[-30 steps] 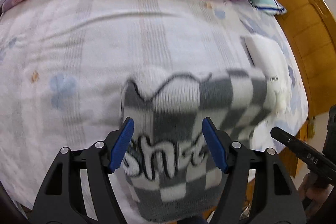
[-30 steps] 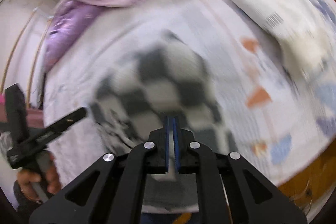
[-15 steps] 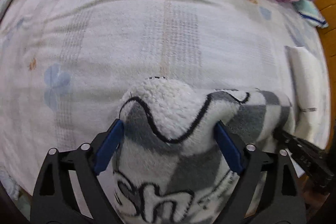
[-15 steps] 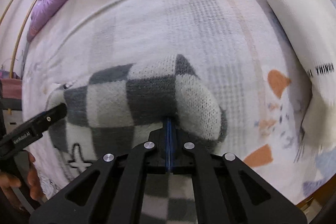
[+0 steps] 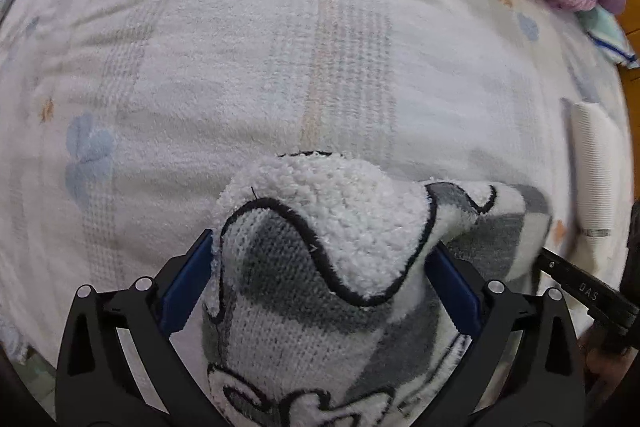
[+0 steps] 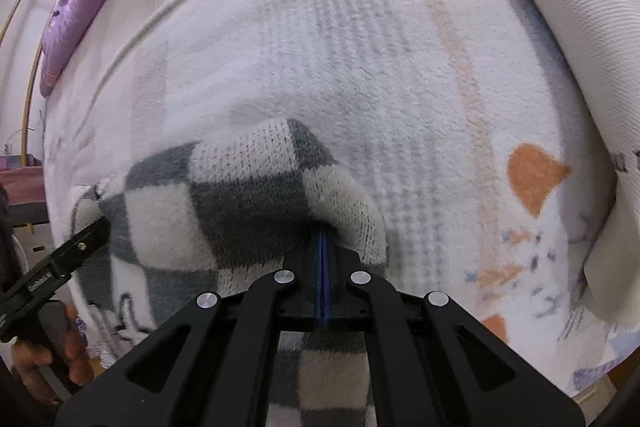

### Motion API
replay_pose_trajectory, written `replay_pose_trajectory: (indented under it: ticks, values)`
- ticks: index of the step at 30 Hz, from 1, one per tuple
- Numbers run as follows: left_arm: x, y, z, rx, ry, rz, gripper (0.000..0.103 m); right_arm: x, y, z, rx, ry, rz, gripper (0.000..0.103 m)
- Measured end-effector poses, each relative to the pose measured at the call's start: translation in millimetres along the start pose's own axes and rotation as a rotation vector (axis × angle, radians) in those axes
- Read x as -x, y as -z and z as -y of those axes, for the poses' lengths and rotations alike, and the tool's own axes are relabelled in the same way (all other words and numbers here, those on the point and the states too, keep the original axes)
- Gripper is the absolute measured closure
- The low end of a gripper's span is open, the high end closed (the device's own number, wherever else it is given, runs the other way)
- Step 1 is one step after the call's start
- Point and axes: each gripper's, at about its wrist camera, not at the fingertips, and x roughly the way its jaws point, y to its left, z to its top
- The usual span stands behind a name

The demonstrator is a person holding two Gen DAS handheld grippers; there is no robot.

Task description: Fold large clothes

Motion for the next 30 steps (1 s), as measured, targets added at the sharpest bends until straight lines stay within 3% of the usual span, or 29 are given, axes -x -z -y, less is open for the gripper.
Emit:
replay_pose_trajectory:
  ticks: [6,8,10,12,15,17,22,30]
  values:
    - [51.4,23.3,-28.4,0.006,0.199,0.095,0.004,58.3,6.8,-40.9,0.099,-0.037,0.098,0.097]
    - [66.5,30.0,-42.7,0.048,0.216,0.140,0.004,60.2,6.3,-62.3,0.172,-0.049,0.106,0.097]
    - [72.1,32.3,-58.6,0.114,0.168,0.164,0.004,49.3,3.4,-70.1,0.200,-0.057,0.092,0.097]
    - [58.3,28.9,-67.5,0.147,0.128,0.115,0.005,27.9,0.2,-78.0,0.233,-0.056,0.058,0.097]
    - [37.0,22.9,-58.7,0.114,0.127,0.084,0.005,-0.4,-4.6,-78.1,0.255,0.008,0.018,0.103]
    - [31.0,17.1,-51.3,0.086,0.087,0.090,0.005,-15.1,-10.7,-72.5,0.275,0.021,0.012,0.103]
    - [9.5,1.9,-39.6,0.065,0.014,0.061,0.004,-25.2,-18.6,-66.1,0.274,0.033,0.003,0.103]
    - [1.8,-9.2,-35.3,0.051,0.002,0.036,0.004,-21.2,-16.8,-56.7,0.198,0.026,0.036,0.103]
